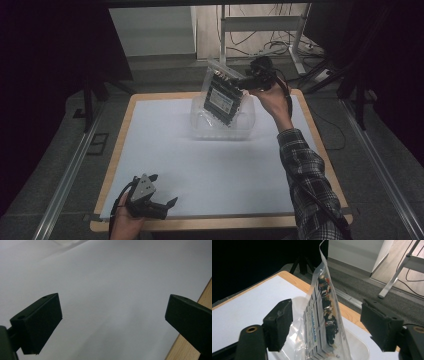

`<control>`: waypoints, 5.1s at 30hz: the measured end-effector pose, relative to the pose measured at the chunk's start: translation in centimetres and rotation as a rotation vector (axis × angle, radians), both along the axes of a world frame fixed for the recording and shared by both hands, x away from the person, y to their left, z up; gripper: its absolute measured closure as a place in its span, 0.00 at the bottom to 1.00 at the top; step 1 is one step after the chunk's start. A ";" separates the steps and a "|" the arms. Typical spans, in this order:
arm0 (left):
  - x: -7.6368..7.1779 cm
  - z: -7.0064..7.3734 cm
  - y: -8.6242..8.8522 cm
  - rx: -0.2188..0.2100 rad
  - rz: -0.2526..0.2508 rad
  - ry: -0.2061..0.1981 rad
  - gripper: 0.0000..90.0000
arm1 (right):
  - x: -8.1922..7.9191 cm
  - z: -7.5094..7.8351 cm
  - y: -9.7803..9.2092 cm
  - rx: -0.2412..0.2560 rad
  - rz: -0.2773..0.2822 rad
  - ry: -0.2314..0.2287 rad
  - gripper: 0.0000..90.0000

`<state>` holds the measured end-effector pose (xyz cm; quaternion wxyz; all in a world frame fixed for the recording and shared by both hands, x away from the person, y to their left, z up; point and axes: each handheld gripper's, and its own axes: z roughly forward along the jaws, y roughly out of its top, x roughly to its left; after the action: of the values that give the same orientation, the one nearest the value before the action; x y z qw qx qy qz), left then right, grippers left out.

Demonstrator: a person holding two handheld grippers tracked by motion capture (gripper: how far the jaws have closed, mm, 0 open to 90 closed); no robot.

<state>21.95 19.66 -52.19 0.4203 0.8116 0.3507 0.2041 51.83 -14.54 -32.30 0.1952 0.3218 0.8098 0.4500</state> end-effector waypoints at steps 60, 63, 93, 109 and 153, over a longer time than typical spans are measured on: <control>-0.1 0.1 0.0 -0.027 -0.026 -0.006 0.01 | -11.3 -3.6 -6.2 -0.008 0.092 0.014 0.00; -0.1 0.1 -0.1 -0.024 -0.027 -0.007 0.01 | -12.1 -3.9 -6.4 -0.020 0.086 0.009 0.00; -0.2 0.1 -0.3 -0.007 -0.033 -0.032 0.00 | -17.7 -8.3 -8.7 -0.066 0.103 -0.007 0.00; -0.3 0.0 -0.3 -0.002 -0.037 -0.035 0.00 | -20.4 -9.4 -11.8 -0.077 0.051 0.000 0.00; -0.1 -0.1 -0.6 0.024 -0.038 -0.020 0.00 | -26.6 -16.9 -18.3 -0.111 -0.086 0.099 0.00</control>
<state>21.87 19.03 -52.29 0.4180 0.8209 0.3287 0.2082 25.27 -32.84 -49.24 0.1917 0.3670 0.8275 0.3793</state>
